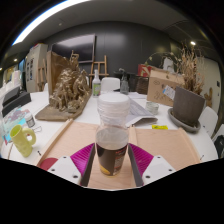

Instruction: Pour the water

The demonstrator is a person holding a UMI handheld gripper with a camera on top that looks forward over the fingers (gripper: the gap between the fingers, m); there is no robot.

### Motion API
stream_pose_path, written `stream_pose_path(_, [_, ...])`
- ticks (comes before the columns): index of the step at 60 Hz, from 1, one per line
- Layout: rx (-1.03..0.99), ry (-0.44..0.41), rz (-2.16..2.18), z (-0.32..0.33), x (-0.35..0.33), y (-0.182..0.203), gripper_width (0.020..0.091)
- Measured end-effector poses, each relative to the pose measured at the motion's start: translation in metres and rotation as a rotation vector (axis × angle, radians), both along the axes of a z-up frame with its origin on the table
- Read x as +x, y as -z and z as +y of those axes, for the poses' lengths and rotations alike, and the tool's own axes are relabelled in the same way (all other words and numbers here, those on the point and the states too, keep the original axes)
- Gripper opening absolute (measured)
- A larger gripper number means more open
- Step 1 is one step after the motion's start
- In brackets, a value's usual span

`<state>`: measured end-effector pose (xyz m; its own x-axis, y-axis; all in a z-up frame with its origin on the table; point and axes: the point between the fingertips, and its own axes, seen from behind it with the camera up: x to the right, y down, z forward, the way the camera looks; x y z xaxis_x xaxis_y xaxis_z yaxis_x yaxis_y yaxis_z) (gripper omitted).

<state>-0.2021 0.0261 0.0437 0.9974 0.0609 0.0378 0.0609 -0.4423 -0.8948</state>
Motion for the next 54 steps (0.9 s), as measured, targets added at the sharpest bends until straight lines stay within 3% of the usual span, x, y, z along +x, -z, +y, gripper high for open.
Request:
stream_pose_path(5, [0.011,-0.002,0.002,0.009,-0.002,0.002,0.0440])
stream_pose_path(13, [0.021,0.011,0.005,0.010,-0.003,0.001,0.0379])
stream_pose_path(19, [0.022,0.004,0.003,0.009,-0.008,0.001,0.0290])
stream_pose_path(29, [0.023,0.028,-0.083,0.006,-0.010,-0.010,0.0257])
stream_pose_path(38, [0.049,0.068,-0.206,0.000,-0.011,-0.046,0.0256])
stream_pose_path(54, [0.168,-0.052,-0.701,-0.005,-0.072,-0.130,0.0255])
